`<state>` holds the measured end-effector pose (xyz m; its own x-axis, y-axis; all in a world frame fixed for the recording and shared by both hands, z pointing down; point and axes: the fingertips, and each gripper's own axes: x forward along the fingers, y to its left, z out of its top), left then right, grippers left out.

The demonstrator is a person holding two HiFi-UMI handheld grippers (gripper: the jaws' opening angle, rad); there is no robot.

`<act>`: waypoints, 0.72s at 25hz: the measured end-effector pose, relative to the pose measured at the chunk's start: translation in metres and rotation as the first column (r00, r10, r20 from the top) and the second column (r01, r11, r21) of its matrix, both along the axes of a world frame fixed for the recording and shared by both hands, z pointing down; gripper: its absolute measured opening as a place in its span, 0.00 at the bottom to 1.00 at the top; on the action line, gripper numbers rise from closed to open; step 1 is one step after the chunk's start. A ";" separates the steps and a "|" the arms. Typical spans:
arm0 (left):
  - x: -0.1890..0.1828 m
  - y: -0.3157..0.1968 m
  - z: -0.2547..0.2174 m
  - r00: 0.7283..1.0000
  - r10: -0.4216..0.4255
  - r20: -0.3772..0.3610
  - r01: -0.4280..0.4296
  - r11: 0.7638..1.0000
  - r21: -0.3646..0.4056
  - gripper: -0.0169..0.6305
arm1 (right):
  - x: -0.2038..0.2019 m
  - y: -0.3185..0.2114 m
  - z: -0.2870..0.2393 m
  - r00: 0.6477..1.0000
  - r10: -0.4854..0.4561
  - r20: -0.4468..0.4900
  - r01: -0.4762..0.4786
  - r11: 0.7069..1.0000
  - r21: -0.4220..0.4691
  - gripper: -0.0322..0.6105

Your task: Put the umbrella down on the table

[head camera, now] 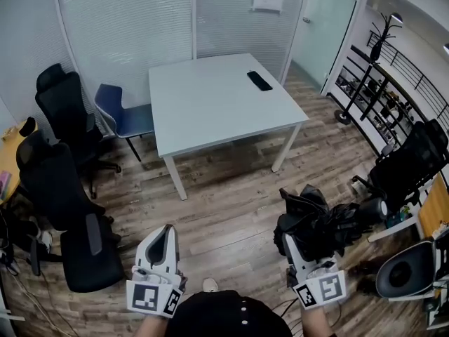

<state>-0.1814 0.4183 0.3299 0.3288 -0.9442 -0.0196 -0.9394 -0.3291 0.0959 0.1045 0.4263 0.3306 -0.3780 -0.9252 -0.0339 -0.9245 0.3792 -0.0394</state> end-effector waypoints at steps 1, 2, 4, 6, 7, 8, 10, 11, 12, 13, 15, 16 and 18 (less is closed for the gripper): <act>-0.001 -0.003 0.001 1.000 0.005 -0.001 -0.005 1.000 0.000 0.05 | -0.002 -0.002 0.001 1.000 0.002 0.006 -0.002 1.000 0.000 0.53; -0.001 -0.006 0.002 1.000 0.012 0.000 -0.012 1.000 0.001 0.05 | -0.003 -0.003 0.002 1.000 0.005 0.012 -0.005 1.000 -0.001 0.53; -0.001 -0.009 0.004 1.000 0.025 -0.001 -0.025 1.000 -0.005 0.05 | -0.004 -0.002 0.004 1.000 0.012 0.020 -0.012 1.000 -0.004 0.53; -0.001 -0.011 0.006 0.999 0.035 -0.007 -0.035 0.999 -0.013 0.05 | -0.005 0.000 0.007 1.000 0.020 0.024 -0.020 1.000 -0.010 0.53; -0.001 -0.013 0.005 0.999 0.040 -0.008 -0.040 0.999 -0.014 0.05 | -0.006 0.000 0.008 0.999 0.023 0.025 -0.023 1.000 -0.015 0.53; 0.000 -0.014 0.005 0.999 0.044 -0.006 -0.044 0.999 -0.011 0.05 | -0.006 0.000 0.010 0.999 0.026 0.022 -0.026 0.999 -0.021 0.53; 0.002 -0.015 0.005 0.999 0.050 0.002 -0.050 0.999 -0.008 0.05 | -0.006 0.000 0.014 0.999 0.033 0.010 -0.033 0.999 -0.030 0.53; 0.003 -0.017 0.006 0.999 0.051 0.005 -0.051 0.999 -0.009 0.05 | -0.005 -0.001 0.015 0.999 0.035 0.007 -0.034 0.999 -0.032 0.53; 0.004 -0.018 0.007 0.999 0.051 0.008 -0.051 0.999 -0.011 0.05 | -0.004 -0.003 0.016 0.999 0.035 0.007 -0.034 0.999 -0.031 0.53; 0.004 -0.021 0.008 0.999 0.050 0.011 -0.049 0.999 -0.012 0.05 | -0.002 -0.005 0.016 0.999 0.034 0.009 -0.033 0.999 -0.030 0.53; 0.005 -0.025 0.009 0.999 0.044 0.014 -0.043 0.999 -0.014 0.05 | 0.000 -0.012 0.017 0.999 0.032 0.012 -0.032 0.999 -0.027 0.53; 0.005 -0.027 0.009 0.999 0.038 0.015 -0.038 0.999 -0.015 0.05 | 0.001 -0.016 0.017 0.999 0.031 0.011 -0.031 0.999 -0.027 0.53; 0.006 -0.033 0.010 1.000 0.026 0.016 -0.026 0.999 -0.023 0.05 | 0.004 -0.025 0.017 1.000 0.026 0.010 -0.026 0.999 -0.027 0.53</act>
<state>-0.1756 0.3853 0.3402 0.3535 -0.9354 0.0071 -0.9320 -0.3515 0.0885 0.1081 0.4014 0.3481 -0.3536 -0.9353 -0.0124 -0.9335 0.3537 -0.0594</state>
